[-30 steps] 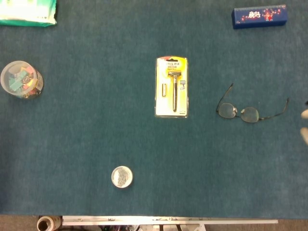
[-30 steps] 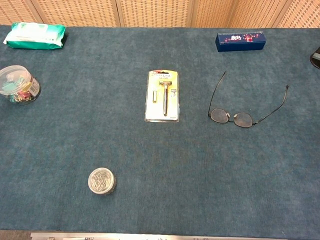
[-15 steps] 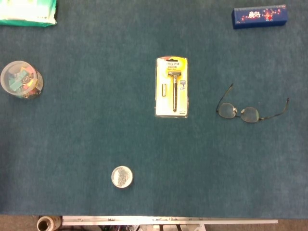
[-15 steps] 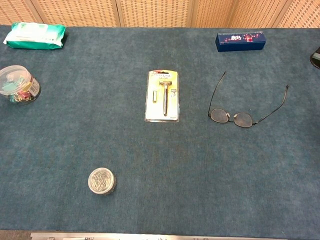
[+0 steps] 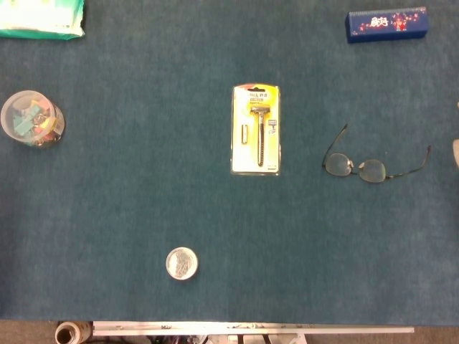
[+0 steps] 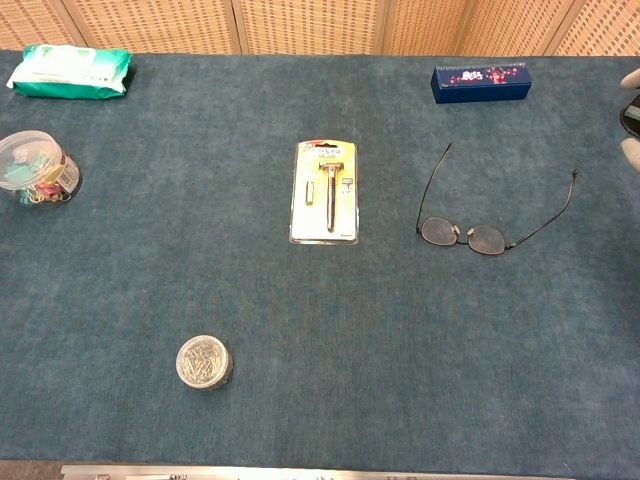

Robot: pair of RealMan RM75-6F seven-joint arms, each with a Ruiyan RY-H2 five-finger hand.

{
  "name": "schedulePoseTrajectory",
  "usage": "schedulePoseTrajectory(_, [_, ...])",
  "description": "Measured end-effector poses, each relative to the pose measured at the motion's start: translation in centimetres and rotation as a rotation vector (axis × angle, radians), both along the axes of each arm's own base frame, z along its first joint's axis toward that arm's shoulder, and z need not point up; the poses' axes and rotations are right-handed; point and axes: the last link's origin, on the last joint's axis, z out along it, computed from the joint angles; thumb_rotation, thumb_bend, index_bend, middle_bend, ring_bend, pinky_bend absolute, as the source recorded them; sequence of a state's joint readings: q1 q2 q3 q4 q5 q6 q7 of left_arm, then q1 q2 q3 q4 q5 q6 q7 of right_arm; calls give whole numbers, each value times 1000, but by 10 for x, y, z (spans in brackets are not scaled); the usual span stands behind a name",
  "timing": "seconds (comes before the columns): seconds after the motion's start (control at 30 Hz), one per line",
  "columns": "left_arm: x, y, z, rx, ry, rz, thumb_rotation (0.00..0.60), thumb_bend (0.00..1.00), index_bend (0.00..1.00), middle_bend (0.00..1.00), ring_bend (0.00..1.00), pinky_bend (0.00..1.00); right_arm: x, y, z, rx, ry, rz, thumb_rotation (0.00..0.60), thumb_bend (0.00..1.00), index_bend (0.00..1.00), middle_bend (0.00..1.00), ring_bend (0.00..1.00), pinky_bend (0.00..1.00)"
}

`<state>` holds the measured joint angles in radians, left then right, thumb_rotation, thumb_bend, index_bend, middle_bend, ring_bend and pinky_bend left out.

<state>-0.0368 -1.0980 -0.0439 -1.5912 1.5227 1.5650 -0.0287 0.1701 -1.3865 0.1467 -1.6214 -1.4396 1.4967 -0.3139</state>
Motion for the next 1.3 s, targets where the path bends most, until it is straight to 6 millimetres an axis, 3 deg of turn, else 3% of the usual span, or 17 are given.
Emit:
schedulePoseTrajectory(0.63, [1, 0, 2, 4, -8, -2, 600, 116, 449, 449, 366, 442, -7, -15, -25, 79, 67, -60, 600, 306, 311, 311, 192, 401])
schedulePoseTrajectory(1.3, [0, -3, 10, 25, -29, -8, 600, 116, 449, 449, 366, 442, 19, -26, -46, 121, 104, 3, 600, 306, 311, 311, 192, 401])
